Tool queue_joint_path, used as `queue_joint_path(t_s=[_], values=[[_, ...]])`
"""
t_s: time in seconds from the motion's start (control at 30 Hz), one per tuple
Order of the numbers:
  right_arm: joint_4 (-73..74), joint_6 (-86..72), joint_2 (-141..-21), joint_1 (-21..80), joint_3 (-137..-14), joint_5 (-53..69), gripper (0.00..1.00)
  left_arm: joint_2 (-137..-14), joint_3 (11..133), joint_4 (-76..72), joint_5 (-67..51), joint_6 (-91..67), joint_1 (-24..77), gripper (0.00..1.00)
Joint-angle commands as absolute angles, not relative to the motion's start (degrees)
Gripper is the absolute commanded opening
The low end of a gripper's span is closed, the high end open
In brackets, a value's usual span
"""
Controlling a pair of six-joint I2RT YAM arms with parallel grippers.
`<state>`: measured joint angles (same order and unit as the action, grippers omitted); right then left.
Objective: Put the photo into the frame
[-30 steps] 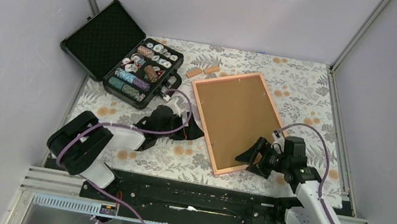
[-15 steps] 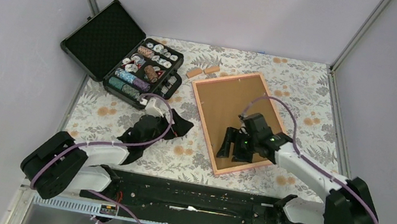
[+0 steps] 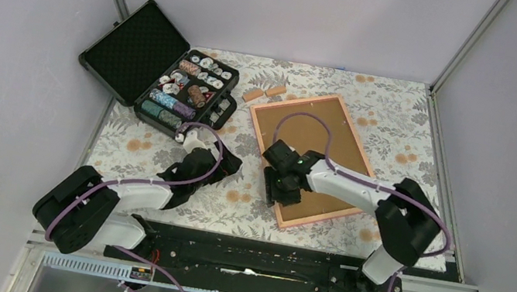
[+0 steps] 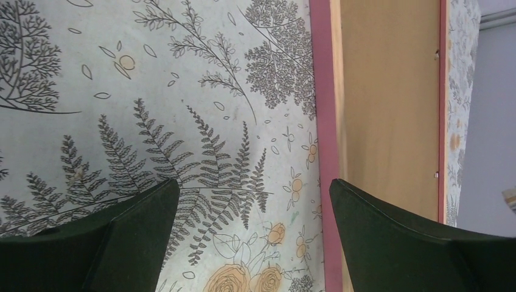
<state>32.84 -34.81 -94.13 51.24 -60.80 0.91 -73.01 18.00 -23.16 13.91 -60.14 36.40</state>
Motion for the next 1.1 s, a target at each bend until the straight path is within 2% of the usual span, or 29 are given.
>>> queue_joint_path(t_s=[0.0, 0.23, 0.4, 0.77, 0.87, 1.03, 1.07], values=[[39.3, -34.5, -98.2, 53.4, -65.4, -6.3, 0.53, -72.7, 19.0, -24.0, 15.9, -61.0, 35.8, 0.99], [41.6, -34.4, -104.9, 55.4, -70.4, -7.4, 0.43, -73.7, 18.7, -25.9, 13.4, -60.2, 34.8, 0.98], [43.8, -35.7, -108.4, 57.1, -73.4, -12.6, 0.36, -74.2, 18.6, -26.7, 12.1, -60.2, 34.3, 0.98], [38.3, -41.6, -111.1, 60.8, -68.6, -17.3, 0.33, -75.9, 18.5, -28.9, 7.5, -59.5, 32.5, 0.99], [35.4, -41.9, -107.8, 60.8, -66.3, -18.8, 0.21, -76.9, 18.6, -31.0, 4.2, -58.6, 31.7, 0.99], [30.4, -39.9, -101.3, 60.8, -63.0, -20.7, 0.01, -80.4, 18.0, -39.6, -8.0, -56.1, 29.6, 0.99], [30.6, -39.6, -100.9, 60.7, -63.3, -21.2, 0.00, -81.3, 17.8, -41.7, -10.6, -56.0, 29.1, 0.99]])
